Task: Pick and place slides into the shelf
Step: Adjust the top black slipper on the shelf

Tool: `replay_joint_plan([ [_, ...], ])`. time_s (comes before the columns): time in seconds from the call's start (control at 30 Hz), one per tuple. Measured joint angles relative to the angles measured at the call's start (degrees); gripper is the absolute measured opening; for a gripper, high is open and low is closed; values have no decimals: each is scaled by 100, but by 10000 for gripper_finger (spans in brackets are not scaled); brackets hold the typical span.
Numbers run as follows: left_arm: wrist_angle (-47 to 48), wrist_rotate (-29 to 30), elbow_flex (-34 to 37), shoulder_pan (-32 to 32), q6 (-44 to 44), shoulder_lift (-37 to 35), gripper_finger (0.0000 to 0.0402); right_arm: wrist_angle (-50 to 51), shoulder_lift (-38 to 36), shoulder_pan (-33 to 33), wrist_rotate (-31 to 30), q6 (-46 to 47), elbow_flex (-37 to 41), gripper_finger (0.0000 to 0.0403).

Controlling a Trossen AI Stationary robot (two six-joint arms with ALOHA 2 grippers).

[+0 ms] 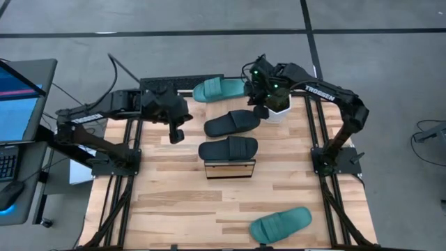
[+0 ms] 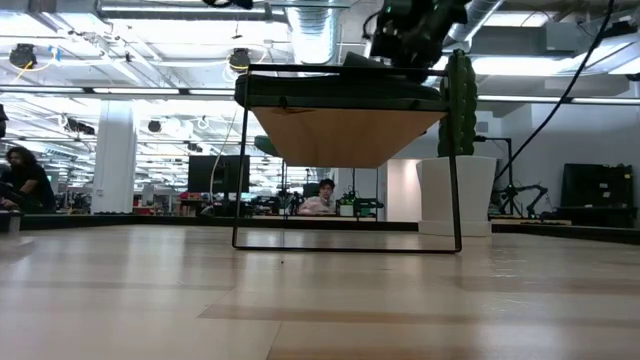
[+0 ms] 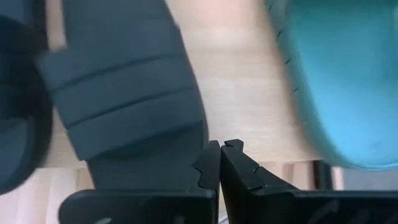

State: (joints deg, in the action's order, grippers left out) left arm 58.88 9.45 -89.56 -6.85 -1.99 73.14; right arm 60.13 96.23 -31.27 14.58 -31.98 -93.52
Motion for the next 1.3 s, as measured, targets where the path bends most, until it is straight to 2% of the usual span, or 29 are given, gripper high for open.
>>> replay_joint_plan([
  [0.2,-329,-17,451,0,95,-154,0,25,412,13,59,-111,14,0],
  [0.43,-440,-19,502,49,139,-166,0,10,670,98,58,-299,-6,0],
  [1.2,-440,-6,502,48,161,-166,0,268,570,556,38,-405,7,0],
  [1.3,-441,-2,502,48,167,-166,0,323,570,588,-112,-411,-56,0],
])
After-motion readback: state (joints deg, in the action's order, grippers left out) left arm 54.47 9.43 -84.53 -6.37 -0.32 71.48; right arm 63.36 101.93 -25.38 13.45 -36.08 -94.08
